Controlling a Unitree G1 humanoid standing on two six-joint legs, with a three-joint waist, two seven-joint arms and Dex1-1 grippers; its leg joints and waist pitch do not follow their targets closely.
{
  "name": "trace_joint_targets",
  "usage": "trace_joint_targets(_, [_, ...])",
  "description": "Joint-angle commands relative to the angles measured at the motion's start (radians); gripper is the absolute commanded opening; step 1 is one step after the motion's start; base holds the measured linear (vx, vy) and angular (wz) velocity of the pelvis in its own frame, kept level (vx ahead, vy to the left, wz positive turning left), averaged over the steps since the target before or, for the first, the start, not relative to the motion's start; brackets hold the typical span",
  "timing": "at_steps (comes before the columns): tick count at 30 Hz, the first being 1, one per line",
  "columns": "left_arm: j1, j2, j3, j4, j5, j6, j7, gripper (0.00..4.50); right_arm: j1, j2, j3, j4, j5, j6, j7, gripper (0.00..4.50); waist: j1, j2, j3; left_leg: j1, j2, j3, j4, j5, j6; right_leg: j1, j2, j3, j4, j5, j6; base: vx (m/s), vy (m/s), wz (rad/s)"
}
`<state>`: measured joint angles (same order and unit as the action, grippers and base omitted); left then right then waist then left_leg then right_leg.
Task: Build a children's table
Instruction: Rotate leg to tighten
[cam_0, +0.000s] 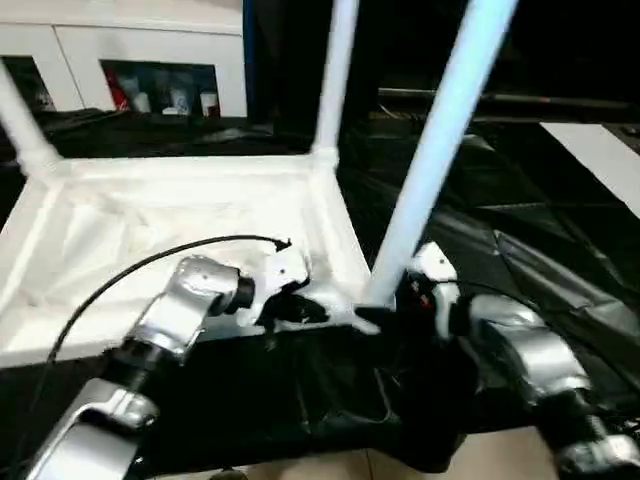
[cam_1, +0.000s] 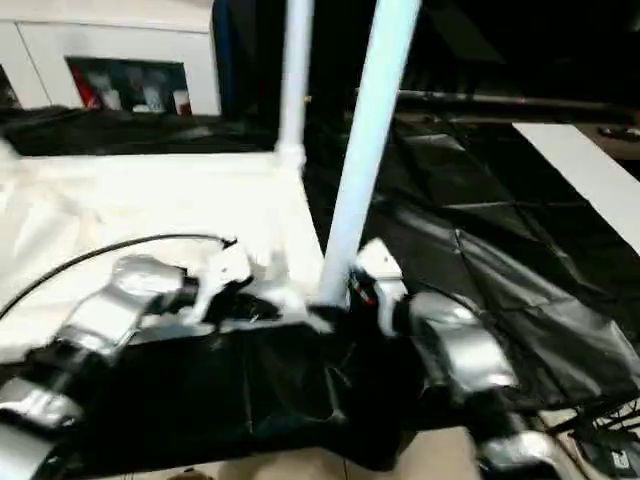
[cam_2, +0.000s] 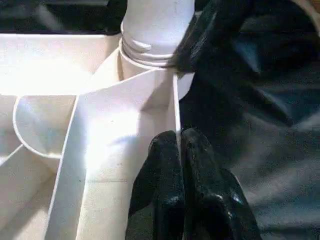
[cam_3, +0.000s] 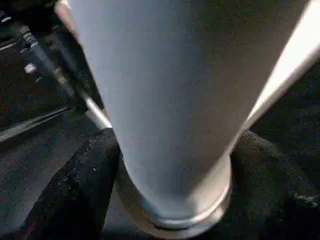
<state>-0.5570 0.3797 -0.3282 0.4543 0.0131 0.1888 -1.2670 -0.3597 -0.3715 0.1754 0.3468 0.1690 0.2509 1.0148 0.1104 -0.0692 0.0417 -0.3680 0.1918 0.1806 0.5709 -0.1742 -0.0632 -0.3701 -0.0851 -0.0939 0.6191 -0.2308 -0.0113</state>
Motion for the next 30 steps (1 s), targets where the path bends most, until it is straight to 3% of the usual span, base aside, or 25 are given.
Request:
trace_joint_targets(1, [0.01, -0.002, -0.044, -0.029, -0.014, -0.001, -0.061, 0.0, 0.013, -0.016, 0.037, -0.048, 0.032, 0.004, 0.086, 3.51, 0.002, 0.001, -0.05, 0.016, 0.057, -0.014, -0.062, -0.124, 0.072, 0.04, -0.081, 0.062, -0.063, 0.012, -0.229, 0.0, 0.0, 0.0])
trace_joint_targets(6, [0.014, 0.013, -0.038, -0.045, -0.019, 0.002, -0.085, 0.0, 0.024, -0.034, 0.038, -0.071, 0.05, 0.005, 0.135, 3.18, 0.006, 0.002, -0.049, 0.019, 0.059, -0.014, -0.063, -0.147, 0.049, 0.036, -0.083, 0.063, -0.065, -0.031, -0.23, 0.0, 0.0, 0.0])
trace_joint_targets(9, [0.02, 0.018, -0.039, -0.051, -0.024, 0.002, -0.085, 0.0, 0.029, -0.029, 0.039, -0.069, 0.047, -0.011, 0.129, 3.0, 0.006, -0.003, -0.05, 0.017, 0.057, -0.013, -0.062, -0.127, 0.049, 0.038, -0.081, 0.063, -0.062, -0.016, -0.229, 0.0, 0.0, 0.0])
trace_joint_targets(10, [0.022, 0.02, -0.039, -0.056, -0.027, 0.005, -0.084, 0.0, 0.031, -0.026, 0.036, -0.077, 0.056, -0.003, 0.134, 2.86, 0.006, -0.01, -0.05, 0.016, 0.056, -0.013, -0.061, -0.118, 0.052, 0.039, -0.081, 0.062, -0.062, -0.012, -0.227, 0.0, 0.0, 0.0])
trace_joint_targets(12, [0.023, 0.02, -0.039, -0.059, -0.029, 0.007, -0.082, 0.0, 0.031, -0.024, 0.036, -0.081, 0.061, 0.003, 0.137, 2.75, 0.007, -0.005, -0.051, 0.016, 0.056, -0.014, -0.06, -0.109, 0.054, 0.039, -0.082, 0.062, -0.059, -0.003, -0.227, 0.0, 0.0, 0.0])
trace_joint_targets(15, [0.028, 0.02, -0.034, -0.067, -0.032, 0.013, -0.076, 0.0, 0.027, -0.023, 0.042, -0.073, 0.057, -0.001, 0.143, 2.63, 0.007, -0.008, -0.051, 0.016, 0.055, -0.013, -0.058, -0.095, 0.059, 0.04, -0.081, 0.061, -0.057, 0.02, -0.231, 0.0, 0.0, 0.0])
trace_joint_targets(22, [0.038, 0.019, -0.03, -0.083, -0.03, 0.029, -0.061, 0.0, 0.032, -0.011, 0.045, -0.058, 0.05, -0.011, 0.138, 2.61, 0.008, -0.002, -0.052, 0.016, 0.055, -0.015, -0.058, -0.103, 0.055, 0.041, -0.08, 0.061, -0.056, 0.027, -0.236, 0.0, 0.0, 0.0])
trace_joint_targets(24, [0.016, -0.012, -0.014, -0.04, 0.001, 0.042, 0.037, 0.0, 0.044, 0.025, 0.025, -0.042, 0.038, -0.018, 0.054, 2.61, 0.009, -0.002, -0.051, 0.018, 0.055, -0.015, -0.058, -0.112, 0.051, 0.04, -0.081, 0.061, -0.057, 0.024, -0.239, 0.0, 0.0, 0.0])
trace_joint_targets(25, [0.004, -0.029, -0.007, -0.015, 0.012, 0.041, 0.078, 0.0, 0.038, 0.048, 0.013, -0.017, 0.025, -0.012, -0.006, 2.61, 0.007, 0.004, -0.049, 0.019, 0.055, -0.015, -0.061, -0.129, 0.04, 0.037, -0.081, 0.062, -0.06, -0.005, -0.236, 0.0, 0.0, 0.0])
trace_joint_targets(27, [-0.004, -0.04, -0.003, 0.001, 0.02, 0.041, 0.106, 0.0, 0.033, 0.064, 0.005, 0.001, 0.015, -0.007, -0.047, 2.61, 0.004, 0.0, -0.045, 0.02, 0.055, -0.015, -0.064, -0.174, 0.022, 0.035, -0.082, 0.063, -0.069, -0.071, -0.229, 0.0, 0.0, 0.0])
trace_joint_targets(29, [-0.036, -0.092, 0.002, 0.061, 0.049, 0.049, 0.206, 0.0, 0.01, 0.13, -0.027, 0.069, -0.014, 0.006, -0.204, 2.6, 0.002, 0.01, -0.04, 0.025, 0.055, -0.018, -0.07, -0.25, -0.017, 0.028, -0.088, 0.065, -0.083, -0.22, -0.2, 0.0, 0.0, 0.0])
trace_joint_targets(30, [-0.041, -0.103, 0.002, 0.071, 0.054, 0.053, 0.225, 0.0, 0.006, 0.143, -0.034, 0.081, -0.018, 0.009, -0.234, 2.6, -0.002, 0.005, -0.038, 0.026, 0.053, -0.022, -0.072, -0.293, -0.038, 0.029, -0.09, 0.063, -0.092, -0.307, -0.176, 0.0, 0.0, 0.0])
